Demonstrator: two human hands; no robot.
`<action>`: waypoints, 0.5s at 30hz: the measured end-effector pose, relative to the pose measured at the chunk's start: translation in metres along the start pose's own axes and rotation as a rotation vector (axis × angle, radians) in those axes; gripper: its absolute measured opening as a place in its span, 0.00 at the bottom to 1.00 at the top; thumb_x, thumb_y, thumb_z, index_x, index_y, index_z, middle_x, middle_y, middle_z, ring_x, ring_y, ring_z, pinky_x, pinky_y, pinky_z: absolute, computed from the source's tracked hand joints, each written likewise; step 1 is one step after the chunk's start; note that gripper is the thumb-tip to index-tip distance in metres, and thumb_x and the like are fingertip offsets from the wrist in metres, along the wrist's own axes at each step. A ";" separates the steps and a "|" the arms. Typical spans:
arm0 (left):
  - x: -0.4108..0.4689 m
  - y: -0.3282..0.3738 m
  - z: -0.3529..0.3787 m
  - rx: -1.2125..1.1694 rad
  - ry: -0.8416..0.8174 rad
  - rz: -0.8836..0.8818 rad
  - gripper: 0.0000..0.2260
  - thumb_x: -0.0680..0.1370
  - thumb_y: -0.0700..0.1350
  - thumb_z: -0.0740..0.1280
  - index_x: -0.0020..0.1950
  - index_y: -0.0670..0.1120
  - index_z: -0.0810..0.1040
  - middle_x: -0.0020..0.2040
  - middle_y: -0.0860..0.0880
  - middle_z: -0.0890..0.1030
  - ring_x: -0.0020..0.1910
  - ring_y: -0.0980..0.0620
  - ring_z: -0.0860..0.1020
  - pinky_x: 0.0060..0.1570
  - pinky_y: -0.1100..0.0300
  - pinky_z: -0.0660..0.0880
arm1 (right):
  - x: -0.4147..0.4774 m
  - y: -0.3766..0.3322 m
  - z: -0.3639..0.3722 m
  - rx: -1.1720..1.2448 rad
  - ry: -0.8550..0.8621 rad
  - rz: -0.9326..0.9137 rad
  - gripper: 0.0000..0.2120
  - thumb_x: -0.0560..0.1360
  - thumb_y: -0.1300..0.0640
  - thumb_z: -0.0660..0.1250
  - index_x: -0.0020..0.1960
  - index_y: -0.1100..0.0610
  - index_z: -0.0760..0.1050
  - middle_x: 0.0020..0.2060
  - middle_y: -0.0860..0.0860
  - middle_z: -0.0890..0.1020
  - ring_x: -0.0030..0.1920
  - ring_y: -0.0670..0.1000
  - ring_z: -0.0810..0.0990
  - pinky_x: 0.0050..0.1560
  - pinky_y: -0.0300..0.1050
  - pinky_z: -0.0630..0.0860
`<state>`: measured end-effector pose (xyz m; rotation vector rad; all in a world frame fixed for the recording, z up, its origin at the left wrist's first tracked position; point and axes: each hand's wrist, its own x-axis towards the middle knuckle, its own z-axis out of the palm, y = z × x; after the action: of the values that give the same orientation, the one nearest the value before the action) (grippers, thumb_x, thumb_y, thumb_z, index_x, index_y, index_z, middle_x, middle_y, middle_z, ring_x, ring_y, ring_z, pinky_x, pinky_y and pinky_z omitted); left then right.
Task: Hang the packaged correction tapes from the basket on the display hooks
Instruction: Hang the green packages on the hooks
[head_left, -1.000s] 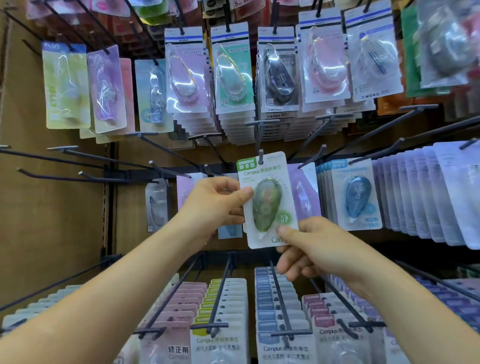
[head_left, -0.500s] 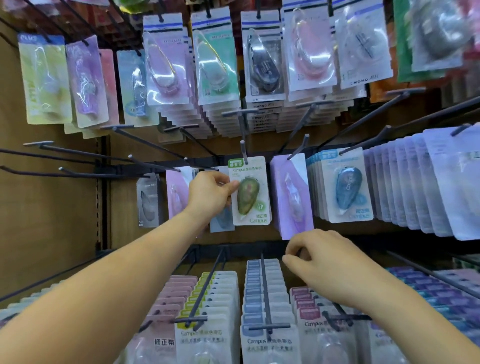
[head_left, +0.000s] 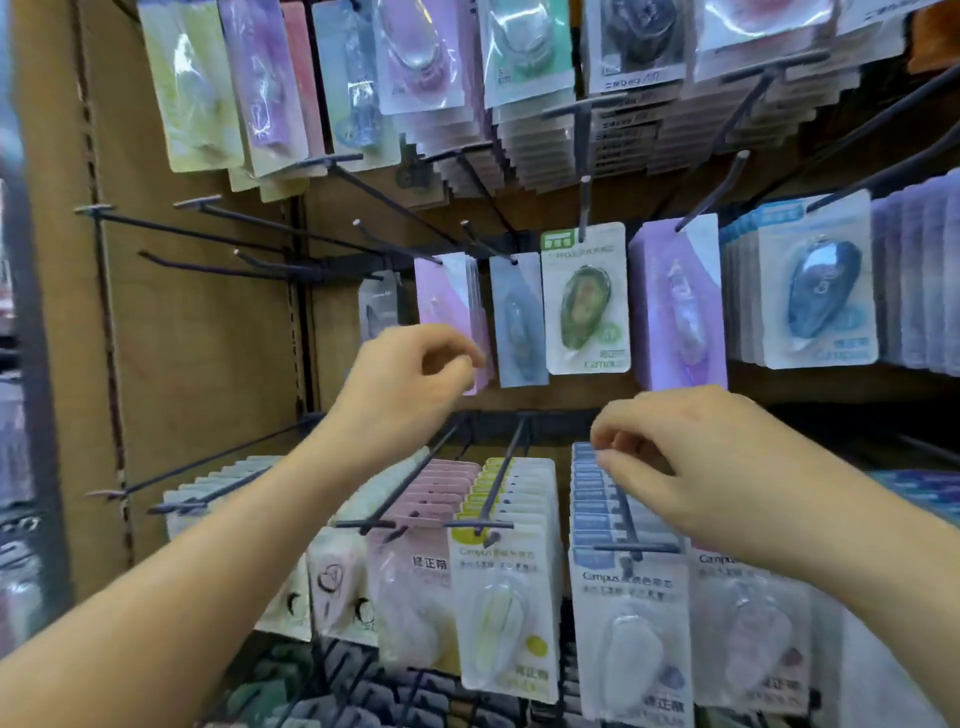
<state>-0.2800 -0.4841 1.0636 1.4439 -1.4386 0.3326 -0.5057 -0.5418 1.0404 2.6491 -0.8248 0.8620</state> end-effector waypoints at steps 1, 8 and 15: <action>-0.016 -0.004 -0.012 0.019 0.004 0.013 0.09 0.75 0.42 0.64 0.42 0.52 0.83 0.34 0.49 0.82 0.37 0.46 0.81 0.43 0.45 0.80 | 0.001 -0.008 0.000 0.008 0.006 -0.026 0.07 0.80 0.45 0.58 0.50 0.44 0.73 0.44 0.41 0.78 0.47 0.44 0.75 0.51 0.46 0.75; -0.135 -0.053 -0.102 0.165 -0.037 -0.055 0.12 0.77 0.40 0.66 0.44 0.57 0.83 0.33 0.51 0.82 0.31 0.49 0.78 0.33 0.54 0.75 | 0.005 -0.117 0.015 0.071 0.025 -0.278 0.08 0.81 0.48 0.57 0.50 0.47 0.74 0.42 0.45 0.77 0.46 0.50 0.76 0.48 0.52 0.76; -0.284 -0.129 -0.199 0.316 -0.052 -0.303 0.13 0.74 0.45 0.67 0.39 0.65 0.78 0.29 0.55 0.78 0.25 0.55 0.74 0.28 0.63 0.70 | -0.013 -0.278 0.089 0.225 -0.229 -0.534 0.07 0.82 0.48 0.57 0.50 0.49 0.71 0.46 0.51 0.79 0.48 0.57 0.77 0.48 0.54 0.76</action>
<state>-0.1503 -0.1961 0.8713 1.9112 -1.2204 0.3430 -0.3111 -0.3442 0.9483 2.9775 -0.0342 0.5412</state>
